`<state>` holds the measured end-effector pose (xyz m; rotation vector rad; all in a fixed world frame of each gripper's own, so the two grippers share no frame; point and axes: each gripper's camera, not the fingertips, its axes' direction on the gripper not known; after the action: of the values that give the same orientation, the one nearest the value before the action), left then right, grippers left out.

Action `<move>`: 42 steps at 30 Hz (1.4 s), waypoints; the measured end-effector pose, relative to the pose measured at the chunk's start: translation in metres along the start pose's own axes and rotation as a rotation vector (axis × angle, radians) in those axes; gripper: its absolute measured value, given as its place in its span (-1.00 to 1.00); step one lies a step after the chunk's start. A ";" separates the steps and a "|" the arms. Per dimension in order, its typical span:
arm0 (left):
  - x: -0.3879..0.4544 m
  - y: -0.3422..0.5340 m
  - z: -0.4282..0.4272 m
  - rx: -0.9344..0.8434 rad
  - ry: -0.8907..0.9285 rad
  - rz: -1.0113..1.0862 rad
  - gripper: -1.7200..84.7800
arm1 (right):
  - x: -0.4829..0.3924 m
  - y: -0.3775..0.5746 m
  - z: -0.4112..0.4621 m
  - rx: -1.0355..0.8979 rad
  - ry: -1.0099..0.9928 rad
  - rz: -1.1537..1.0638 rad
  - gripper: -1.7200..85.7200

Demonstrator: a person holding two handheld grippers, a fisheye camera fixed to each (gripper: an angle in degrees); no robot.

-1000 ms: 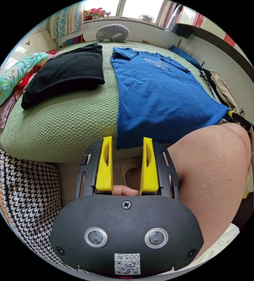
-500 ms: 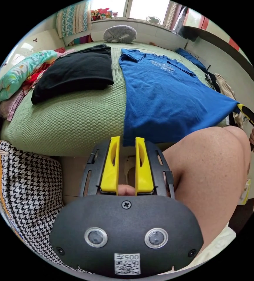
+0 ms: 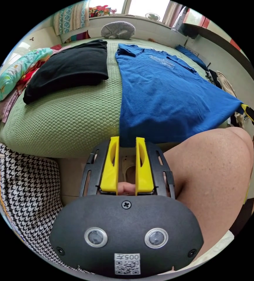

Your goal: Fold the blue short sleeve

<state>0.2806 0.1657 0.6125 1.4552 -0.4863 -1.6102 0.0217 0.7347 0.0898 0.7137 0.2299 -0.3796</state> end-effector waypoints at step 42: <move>-0.033 -0.062 -0.242 0.010 0.232 0.262 -0.95 | -0.021 -0.040 -0.095 -0.227 0.061 0.056 -1.00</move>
<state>0.4826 0.2892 0.5273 1.4951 -0.5270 -1.2191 -0.0213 0.7765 0.0035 0.5076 0.3044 -0.2731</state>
